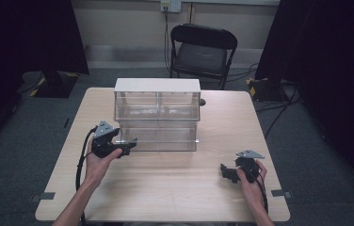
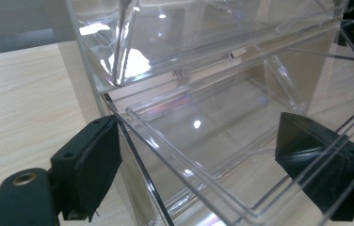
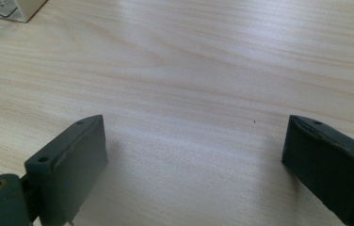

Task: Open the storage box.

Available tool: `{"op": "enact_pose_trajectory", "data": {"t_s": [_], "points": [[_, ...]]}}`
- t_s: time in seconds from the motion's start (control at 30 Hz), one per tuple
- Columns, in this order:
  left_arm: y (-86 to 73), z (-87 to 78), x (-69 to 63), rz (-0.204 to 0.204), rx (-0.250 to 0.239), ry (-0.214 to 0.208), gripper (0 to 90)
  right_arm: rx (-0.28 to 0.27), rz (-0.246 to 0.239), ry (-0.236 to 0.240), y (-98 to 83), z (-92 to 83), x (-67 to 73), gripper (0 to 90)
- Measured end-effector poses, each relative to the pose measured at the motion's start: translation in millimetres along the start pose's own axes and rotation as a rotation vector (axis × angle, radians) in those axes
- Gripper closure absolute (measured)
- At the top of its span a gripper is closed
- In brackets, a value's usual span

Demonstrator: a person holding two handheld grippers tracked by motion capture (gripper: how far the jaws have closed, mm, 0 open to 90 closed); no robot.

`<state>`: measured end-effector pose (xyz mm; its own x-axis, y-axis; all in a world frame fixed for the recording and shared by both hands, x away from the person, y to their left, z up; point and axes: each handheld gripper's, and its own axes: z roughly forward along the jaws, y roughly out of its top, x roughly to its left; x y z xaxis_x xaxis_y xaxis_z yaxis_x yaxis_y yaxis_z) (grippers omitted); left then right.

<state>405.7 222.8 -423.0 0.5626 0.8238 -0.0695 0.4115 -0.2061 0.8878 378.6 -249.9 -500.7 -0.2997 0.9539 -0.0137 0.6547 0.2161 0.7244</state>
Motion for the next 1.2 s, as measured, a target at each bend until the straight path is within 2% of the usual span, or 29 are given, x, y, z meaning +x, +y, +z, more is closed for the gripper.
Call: {"op": "enact_pose_trajectory", "data": {"t_s": [0.1,0.23,0.27,0.4,0.6,0.9,1.03,1.2], "points": [[-0.2,0.6,0.8,-0.016,-0.008,-0.001,14.9,0.0,0.0,0.0,0.0,0.0,0.0,6.3],[0.1,1.3,1.9,-0.01,-0.008,-0.002,14.7,0.001,-0.002,-0.001,0.0,0.0,-0.1,6.3],[0.3,1.6,1.7,-0.023,-0.018,0.001,14.8,0.0,0.0,0.001,0.0,0.0,0.0,6.3],[4.2,2.2,2.5,-0.01,0.011,0.004,15.8,0.0,0.0,0.0,0.0,0.0,0.1,6.3],[10.0,3.2,1.8,0.008,0.004,0.013,15.7,0.0,0.0,0.0,0.0,0.0,0.1,6.3],[11.3,4.3,2.2,-0.019,-0.02,0.01,15.8,0.0,0.0,0.0,0.0,0.0,0.0,6.3],[11.8,3.9,2.5,-0.008,-0.021,0.013,15.8,0.0,0.0,0.0,0.0,0.0,0.1,6.3],[13.0,4.0,2.4,-0.014,-0.029,0.016,15.7,0.0,0.0,0.0,0.0,0.0,0.0,6.3]]}}
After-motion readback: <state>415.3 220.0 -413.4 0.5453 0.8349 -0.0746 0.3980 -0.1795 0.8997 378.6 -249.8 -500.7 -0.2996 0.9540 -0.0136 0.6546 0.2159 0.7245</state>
